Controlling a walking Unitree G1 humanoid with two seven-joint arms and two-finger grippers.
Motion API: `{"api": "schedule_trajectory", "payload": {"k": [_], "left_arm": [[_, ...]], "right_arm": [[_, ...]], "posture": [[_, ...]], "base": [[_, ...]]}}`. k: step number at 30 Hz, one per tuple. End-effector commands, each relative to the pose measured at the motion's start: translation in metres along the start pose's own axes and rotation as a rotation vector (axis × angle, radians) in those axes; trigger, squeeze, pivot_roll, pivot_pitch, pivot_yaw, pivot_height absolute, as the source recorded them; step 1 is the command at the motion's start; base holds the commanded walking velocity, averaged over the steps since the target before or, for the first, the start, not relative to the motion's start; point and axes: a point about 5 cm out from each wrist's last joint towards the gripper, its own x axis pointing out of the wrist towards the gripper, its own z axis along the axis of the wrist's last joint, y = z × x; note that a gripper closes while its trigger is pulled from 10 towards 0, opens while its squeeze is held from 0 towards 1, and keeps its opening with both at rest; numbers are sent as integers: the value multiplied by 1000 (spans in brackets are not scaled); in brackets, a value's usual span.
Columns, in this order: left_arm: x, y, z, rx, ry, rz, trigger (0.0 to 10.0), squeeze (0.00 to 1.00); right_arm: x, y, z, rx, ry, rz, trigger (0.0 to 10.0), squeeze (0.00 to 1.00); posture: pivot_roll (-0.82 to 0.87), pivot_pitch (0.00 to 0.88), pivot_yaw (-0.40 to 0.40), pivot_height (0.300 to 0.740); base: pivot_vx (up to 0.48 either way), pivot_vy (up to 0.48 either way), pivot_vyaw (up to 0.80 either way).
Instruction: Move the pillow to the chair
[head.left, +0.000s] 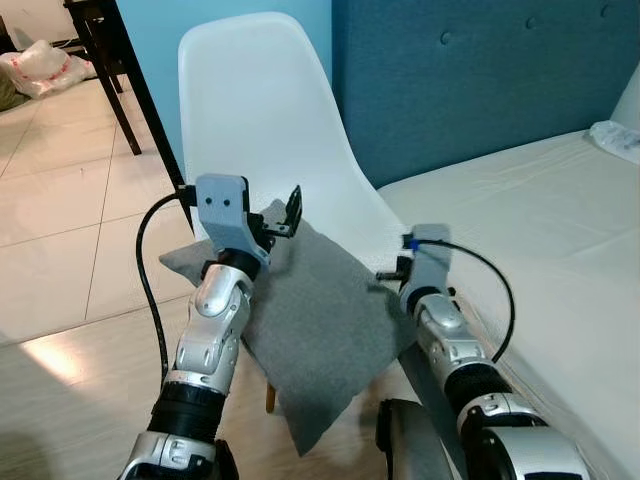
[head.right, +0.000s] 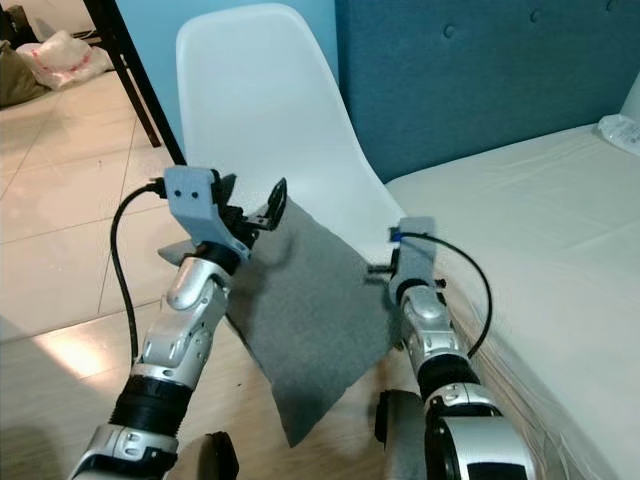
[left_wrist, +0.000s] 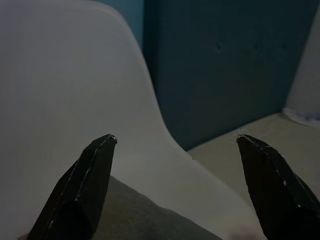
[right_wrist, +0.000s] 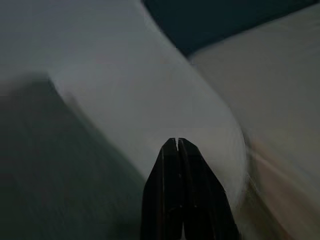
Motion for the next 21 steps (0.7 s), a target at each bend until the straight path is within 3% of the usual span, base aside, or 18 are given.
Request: {"api": "schedule_trajectory", "payload": {"k": [1, 2, 3, 4, 5, 6, 8, 9, 10, 11, 13, 15, 17, 20, 21], "left_arm": [[-4, -1, -1, -13, 14, -12, 10000, 0], [-4, -2, -1, -14, 16, -19, 10000, 0], [-4, -2, -1, -14, 16, -19, 10000, 0], [-5, -3, -1, -17, 17, -25, 10000, 0], [-5, -2, 1, -18, 22, -34, 10000, 0], [-5, -2, 1, -18, 22, -34, 10000, 0], [-5, 9, 0, 29, 40, 3, 10000, 0], [-5, 9, 0, 29, 40, 3, 10000, 0], [-6, 17, -1, 50, 51, 38, 10000, 0], [-6, 17, -1, 50, 51, 38, 10000, 0], [-9, 33, -3, 91, 71, 89, 10000, 0], [-15, 41, -5, 127, 89, 104, 10000, 0], [-16, 43, -6, 140, 95, 107, 10000, 0], [-24, 48, -11, 180, 125, 111, 10000, 0], [-24, 48, -11, 180, 125, 111, 10000, 0]], "right_arm": [[0, 9, 9, 123, -59, 89, 10000, 0], [-1, 12, 14, 193, -91, 157, 10000, 0], [-1, 12, 14, 193, -91, 157, 10000, 0], [-5, 17, 16, 237, -102, 258, 10000, 373], [-17, 24, 19, 192, -100, 461, 10000, 1000], [-17, 24, 19, 192, -100, 461, 10000, 1000], [-30, 22, 13, 41, -19, 590, 10000, 1000], [-30, 22, 13, 41, -19, 590, 10000, 1000], [-37, 17, 9, -47, 28, 638, 10000, 1000], [-37, 17, 9, -47, 28, 638, 10000, 1000], [-52, 6, 5, -194, 114, 735, 10000, 1000], [-65, -4, 8, -270, 171, 814, 10000, 1000], [-68, -7, 9, -285, 187, 834, 10000, 1000], [-91, -11, 10, -286, 292, 962, 10000, 1000], [-91, -11, 10, -286, 292, 962, 10000, 1000]], "posture": [[-51, 110, 37, 533], [-52, 104, 37, 533], [-52, 104, 37, 533], [-52, 102, 36, 533], [-57, 96, 35, 533], [-57, 96, 35, 533], [-60, 92, 34, 533], [-60, 92, 34, 533], [-60, 91, 33, 533], [-60, 91, 33, 533], [-66, 88, 31, 533], [-66, 86, 26, 533], [-66, 86, 26, 533], [-66, 84, 16, 533], [-66, 84, 16, 533]], "base": [[0, 0, 0], [0, 0, 0], [0, 0, 0], [0, 0, 0], [0, 0, 0], [0, 0, 0], [0, 0, 0], [0, 0, 0], [0, 0, 0], [0, 0, 0], [0, 0, 0], [0, 0, 0], [0, 0, 0], [0, 0, 0], [0, 0, 0]]}}
